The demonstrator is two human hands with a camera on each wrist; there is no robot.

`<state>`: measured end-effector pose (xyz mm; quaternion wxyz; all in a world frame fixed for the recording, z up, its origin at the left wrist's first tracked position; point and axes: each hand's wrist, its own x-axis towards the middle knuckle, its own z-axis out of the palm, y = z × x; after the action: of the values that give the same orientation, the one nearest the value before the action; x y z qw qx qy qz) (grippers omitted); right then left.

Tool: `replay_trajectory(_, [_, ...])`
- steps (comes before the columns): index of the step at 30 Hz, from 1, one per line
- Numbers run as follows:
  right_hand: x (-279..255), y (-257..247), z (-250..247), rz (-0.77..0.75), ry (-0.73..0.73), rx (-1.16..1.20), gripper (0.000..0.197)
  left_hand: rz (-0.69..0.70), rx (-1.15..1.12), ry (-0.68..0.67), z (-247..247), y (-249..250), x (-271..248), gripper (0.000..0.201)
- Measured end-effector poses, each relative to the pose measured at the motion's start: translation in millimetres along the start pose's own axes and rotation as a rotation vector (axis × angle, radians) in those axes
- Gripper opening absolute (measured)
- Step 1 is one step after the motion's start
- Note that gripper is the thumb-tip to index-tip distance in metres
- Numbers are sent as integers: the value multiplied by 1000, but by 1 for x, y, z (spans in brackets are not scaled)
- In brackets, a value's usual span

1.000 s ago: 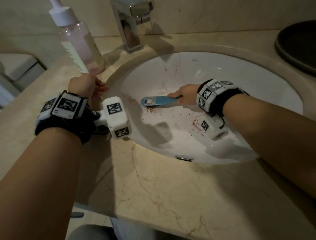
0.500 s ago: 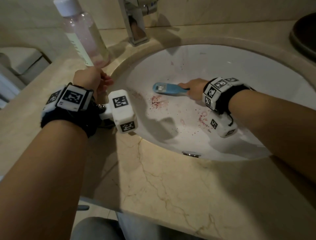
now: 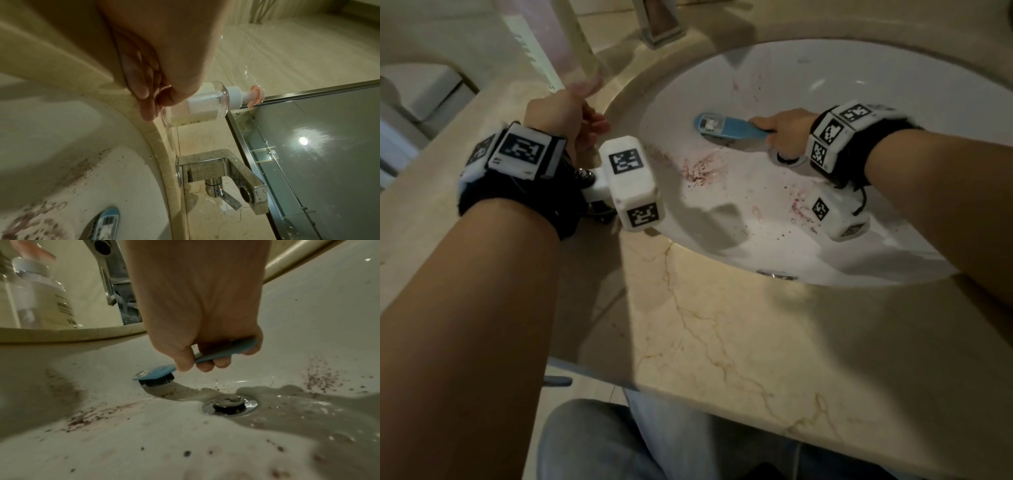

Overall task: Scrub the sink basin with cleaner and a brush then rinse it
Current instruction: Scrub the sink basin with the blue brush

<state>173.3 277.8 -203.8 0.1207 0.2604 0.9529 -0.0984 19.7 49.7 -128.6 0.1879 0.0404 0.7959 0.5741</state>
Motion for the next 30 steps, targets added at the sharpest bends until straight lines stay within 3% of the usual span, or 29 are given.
replay_trajectory(3, [-2,6,0,34,9,-25,58,-14,0,-13,0,-1,2,27])
replay_trajectory(8, [-15,16,-6,87,56,-66,49,-3,13,-12,2,0,1,29])
replay_trajectory(11, [-17,9,-8,53,-63,-125,50,1,13,-1,3,1,-1,32])
replay_trajectory(17, [-15,-18,-13,-140,-250,12,49,-4,35,13,4,1,-4,32])
replay_trajectory(19, [-15,-29,-21,-191,-220,46,47,-4,46,21,4,1,-5,31])
replay_trajectory(25, [-3,-40,-27,-188,159,282,50,-2,33,15,4,1,-7,30])
replay_trajectory(27, [0,-42,-21,-180,169,316,51,1,18,12,4,2,-7,31])
replay_trajectory(30, [0,-41,-8,-225,58,241,50,0,29,17,5,1,-7,31])
